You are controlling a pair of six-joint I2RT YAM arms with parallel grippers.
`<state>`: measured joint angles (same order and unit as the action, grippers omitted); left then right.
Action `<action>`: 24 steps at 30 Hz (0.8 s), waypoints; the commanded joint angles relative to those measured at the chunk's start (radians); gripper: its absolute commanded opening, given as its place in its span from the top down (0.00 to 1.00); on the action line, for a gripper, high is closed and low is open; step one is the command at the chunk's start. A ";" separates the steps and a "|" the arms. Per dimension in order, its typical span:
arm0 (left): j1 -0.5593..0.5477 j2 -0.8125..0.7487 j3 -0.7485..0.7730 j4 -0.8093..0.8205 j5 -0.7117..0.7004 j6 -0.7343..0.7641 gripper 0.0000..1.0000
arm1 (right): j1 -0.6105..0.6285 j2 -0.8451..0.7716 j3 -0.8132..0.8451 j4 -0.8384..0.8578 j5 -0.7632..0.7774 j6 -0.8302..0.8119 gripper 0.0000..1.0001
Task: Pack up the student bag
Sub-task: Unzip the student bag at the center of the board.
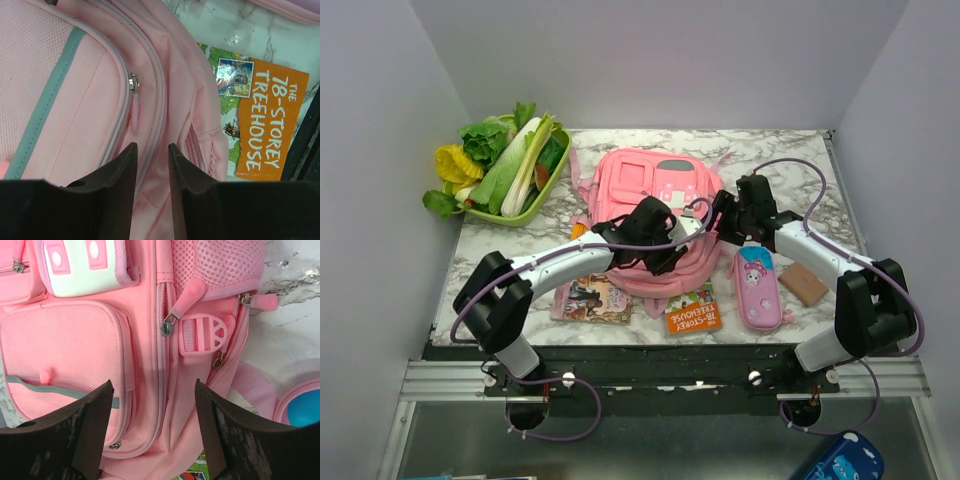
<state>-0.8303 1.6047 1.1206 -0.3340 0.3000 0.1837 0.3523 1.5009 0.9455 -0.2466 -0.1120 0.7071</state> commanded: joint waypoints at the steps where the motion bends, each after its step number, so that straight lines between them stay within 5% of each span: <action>1: -0.001 0.041 0.057 0.043 -0.047 -0.096 0.62 | 0.002 -0.022 -0.002 0.020 -0.032 0.005 0.25; 15: -0.020 0.141 0.123 -0.016 -0.033 -0.167 0.61 | 0.002 -0.044 -0.024 0.027 -0.044 0.005 0.25; 21: -0.020 0.113 0.097 0.016 -0.056 -0.155 0.90 | 0.002 -0.045 -0.016 0.029 -0.054 0.006 0.27; 24: -0.021 0.100 0.096 0.018 -0.076 -0.148 0.96 | 0.002 -0.042 -0.011 0.027 -0.058 0.008 0.27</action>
<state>-0.8421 1.7317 1.2186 -0.3363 0.2665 0.0334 0.3523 1.4769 0.9356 -0.2310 -0.1474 0.7074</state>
